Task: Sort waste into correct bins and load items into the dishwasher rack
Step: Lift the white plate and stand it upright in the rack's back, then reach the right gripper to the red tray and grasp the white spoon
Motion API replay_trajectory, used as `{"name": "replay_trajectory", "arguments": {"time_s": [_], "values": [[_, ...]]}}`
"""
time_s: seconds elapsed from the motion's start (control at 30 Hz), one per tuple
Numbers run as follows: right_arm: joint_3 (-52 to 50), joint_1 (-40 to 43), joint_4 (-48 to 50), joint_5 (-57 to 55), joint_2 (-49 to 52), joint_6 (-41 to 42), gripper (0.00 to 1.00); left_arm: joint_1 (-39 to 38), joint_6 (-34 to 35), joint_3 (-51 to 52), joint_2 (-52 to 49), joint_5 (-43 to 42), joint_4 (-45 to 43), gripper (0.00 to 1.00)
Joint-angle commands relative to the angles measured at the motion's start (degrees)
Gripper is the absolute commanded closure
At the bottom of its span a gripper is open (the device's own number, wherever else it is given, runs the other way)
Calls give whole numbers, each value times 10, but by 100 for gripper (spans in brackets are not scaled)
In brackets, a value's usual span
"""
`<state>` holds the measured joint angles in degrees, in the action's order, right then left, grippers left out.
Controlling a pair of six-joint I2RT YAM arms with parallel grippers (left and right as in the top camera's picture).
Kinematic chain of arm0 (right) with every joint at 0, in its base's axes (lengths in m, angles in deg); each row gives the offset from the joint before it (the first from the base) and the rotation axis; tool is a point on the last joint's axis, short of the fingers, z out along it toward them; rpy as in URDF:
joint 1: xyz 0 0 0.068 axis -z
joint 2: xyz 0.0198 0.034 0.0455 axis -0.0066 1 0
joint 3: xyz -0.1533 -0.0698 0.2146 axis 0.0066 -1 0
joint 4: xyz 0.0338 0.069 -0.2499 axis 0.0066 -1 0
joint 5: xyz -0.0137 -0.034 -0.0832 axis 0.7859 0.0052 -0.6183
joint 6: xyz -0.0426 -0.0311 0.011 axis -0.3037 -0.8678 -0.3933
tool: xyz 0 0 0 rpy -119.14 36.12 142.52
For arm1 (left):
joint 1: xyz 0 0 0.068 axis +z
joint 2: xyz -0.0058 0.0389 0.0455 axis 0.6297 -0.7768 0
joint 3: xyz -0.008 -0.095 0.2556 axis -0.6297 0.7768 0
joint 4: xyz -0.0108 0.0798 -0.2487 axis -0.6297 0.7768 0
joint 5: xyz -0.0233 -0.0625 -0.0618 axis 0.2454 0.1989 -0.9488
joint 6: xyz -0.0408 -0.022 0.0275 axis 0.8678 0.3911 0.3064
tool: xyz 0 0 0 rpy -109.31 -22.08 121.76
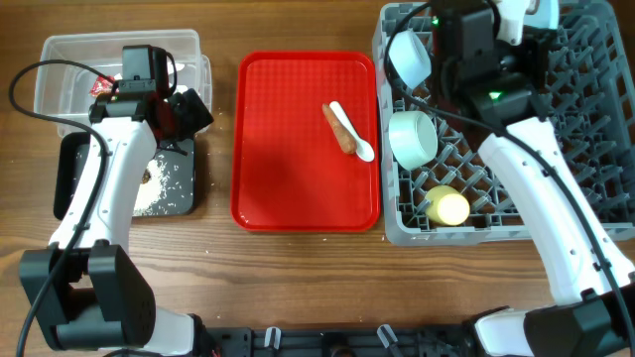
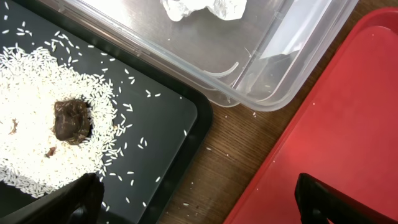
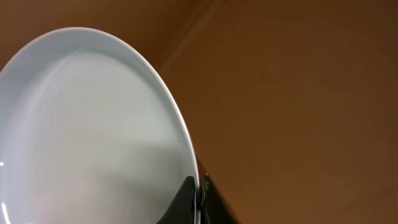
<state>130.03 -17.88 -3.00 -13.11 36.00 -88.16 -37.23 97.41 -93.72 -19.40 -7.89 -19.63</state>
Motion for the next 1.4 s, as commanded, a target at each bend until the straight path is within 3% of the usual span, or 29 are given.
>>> {"name": "replay_trajectory", "arguments": {"time_s": [0.0,0.2,0.3,0.47,0.5,0.53,0.63,0.77,1.03,1.23,1.37], "values": [[-8,23,0,8,28,-46,96,2,-1,-9,11,3,0,0],[-8,40,28,109,107,-136,96,2,-1,-9,11,3,0,0],[-8,40,46,164,135,-135,96,2,-1,-9,11,3,0,0],[-8,40,46,165,156,-135,92,2,-1,-9,11,3,0,0],[-8,40,46,189,156,-135,64,2,-1,-9,11,3,0,0],[-8,40,46,218,156,-134,46,2,-1,-9,11,4,0,0],[-8,40,47,256,155,-108,30,2,-1,-9,11,3,0,0],[-8,29,43,264,121,-73,21,2,-1,-9,11,3,0,0],[-8,20,36,411,18,-57,22,2,-1,-9,11,3,0,0],[-8,20,9,632,28,5,44,2,-1,-9,11,3,0,0],[-8,3,1,701,56,33,45,2,-1,-9,11,3,0,0]]}}
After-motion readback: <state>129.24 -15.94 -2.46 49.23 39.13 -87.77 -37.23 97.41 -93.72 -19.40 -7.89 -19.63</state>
